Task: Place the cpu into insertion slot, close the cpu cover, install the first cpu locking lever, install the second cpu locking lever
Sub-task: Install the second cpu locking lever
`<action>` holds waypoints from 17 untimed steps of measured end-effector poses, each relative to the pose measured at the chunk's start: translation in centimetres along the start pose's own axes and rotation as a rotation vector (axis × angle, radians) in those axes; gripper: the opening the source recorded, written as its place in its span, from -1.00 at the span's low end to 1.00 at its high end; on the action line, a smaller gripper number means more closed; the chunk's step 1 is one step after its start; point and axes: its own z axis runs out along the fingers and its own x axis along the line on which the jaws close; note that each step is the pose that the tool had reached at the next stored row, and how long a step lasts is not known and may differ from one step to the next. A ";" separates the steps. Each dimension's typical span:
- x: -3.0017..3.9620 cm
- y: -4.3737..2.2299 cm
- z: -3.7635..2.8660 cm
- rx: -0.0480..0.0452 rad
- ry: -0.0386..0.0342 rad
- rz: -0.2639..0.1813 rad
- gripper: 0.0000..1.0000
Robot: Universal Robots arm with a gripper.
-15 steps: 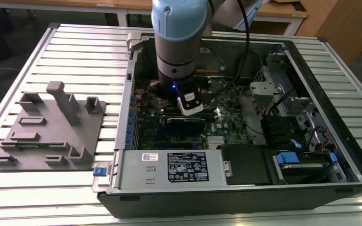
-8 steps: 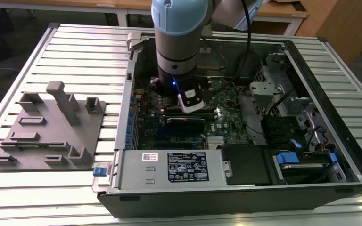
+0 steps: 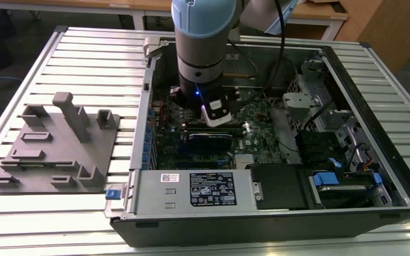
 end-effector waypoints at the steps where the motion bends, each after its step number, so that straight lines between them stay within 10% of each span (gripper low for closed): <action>1: 0.00 0.00 -0.01 0.0000 0.0000 0.000 -0.80; 11: 0.03 0.25 -0.20 0.0079 -0.0014 0.000 -0.80; 17: 0.15 1.04 -0.01 0.0671 -0.0102 -0.003 -0.80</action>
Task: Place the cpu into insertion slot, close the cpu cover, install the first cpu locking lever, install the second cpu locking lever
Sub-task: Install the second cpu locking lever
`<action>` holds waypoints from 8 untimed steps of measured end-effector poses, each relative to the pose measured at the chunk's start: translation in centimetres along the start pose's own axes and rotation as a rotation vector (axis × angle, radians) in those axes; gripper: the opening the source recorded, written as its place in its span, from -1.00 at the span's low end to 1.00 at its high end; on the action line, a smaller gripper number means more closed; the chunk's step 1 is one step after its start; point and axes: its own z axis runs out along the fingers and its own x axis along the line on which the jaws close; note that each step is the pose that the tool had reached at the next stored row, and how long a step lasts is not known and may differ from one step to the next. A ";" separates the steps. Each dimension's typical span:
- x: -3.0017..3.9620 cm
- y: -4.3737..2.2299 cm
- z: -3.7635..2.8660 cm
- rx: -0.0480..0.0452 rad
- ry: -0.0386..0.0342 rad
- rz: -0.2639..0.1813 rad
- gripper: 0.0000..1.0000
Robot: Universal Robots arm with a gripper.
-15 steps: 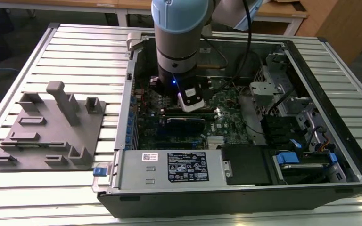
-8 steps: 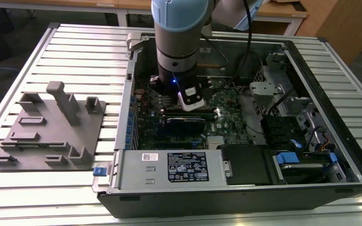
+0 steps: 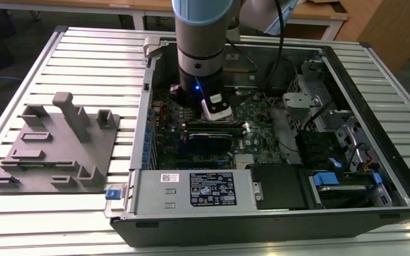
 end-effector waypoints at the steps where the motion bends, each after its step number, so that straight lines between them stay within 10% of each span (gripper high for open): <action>1: 0.02 0.10 0.02 0.0091 -0.0014 0.000 -0.80; 8: 0.03 0.24 0.05 0.0213 -0.0033 -0.001 -0.80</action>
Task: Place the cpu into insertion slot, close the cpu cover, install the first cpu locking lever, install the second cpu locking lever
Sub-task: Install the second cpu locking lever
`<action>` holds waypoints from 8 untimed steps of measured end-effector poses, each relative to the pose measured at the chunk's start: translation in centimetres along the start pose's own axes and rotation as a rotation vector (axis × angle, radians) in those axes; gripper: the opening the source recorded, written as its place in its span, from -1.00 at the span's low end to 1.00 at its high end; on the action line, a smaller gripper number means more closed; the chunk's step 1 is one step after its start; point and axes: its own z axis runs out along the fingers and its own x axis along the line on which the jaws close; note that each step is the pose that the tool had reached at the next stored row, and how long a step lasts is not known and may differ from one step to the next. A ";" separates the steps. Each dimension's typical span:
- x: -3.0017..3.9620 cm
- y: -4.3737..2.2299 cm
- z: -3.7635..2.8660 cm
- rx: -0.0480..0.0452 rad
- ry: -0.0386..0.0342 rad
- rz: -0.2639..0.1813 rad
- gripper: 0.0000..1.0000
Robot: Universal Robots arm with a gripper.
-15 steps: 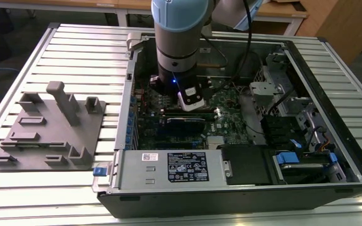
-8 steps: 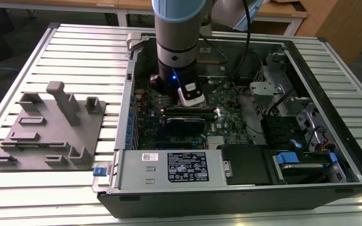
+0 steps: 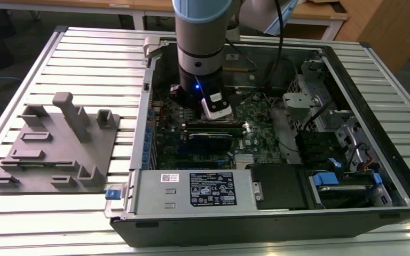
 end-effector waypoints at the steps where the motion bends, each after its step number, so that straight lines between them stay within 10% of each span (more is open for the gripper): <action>1: -0.04 0.01 0.00 0.0001 0.0000 0.000 -0.80; 8: -0.29 1.38 0.22 0.0106 -0.0017 0.000 -0.80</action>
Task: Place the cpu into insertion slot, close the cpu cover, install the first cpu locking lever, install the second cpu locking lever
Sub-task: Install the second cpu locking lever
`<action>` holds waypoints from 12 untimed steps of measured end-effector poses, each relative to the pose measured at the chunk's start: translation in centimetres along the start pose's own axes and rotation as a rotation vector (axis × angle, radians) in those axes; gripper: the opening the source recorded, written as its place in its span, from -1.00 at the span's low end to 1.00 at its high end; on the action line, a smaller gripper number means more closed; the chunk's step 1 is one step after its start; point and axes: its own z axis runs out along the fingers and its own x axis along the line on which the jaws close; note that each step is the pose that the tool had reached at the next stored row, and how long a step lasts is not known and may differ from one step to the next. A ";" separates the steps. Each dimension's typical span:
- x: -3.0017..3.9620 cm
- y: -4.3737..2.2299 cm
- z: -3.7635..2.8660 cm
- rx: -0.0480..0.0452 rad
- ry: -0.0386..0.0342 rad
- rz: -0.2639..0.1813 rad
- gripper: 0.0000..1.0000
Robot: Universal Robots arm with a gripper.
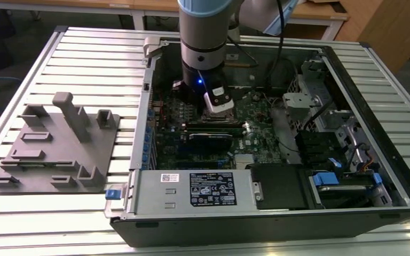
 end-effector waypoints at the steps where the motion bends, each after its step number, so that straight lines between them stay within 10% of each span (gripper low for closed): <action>1: 0.00 0.26 0.03 0.0035 -0.0004 0.000 -0.80; 12: -0.66 1.44 0.24 0.0198 -0.0029 -0.001 -0.80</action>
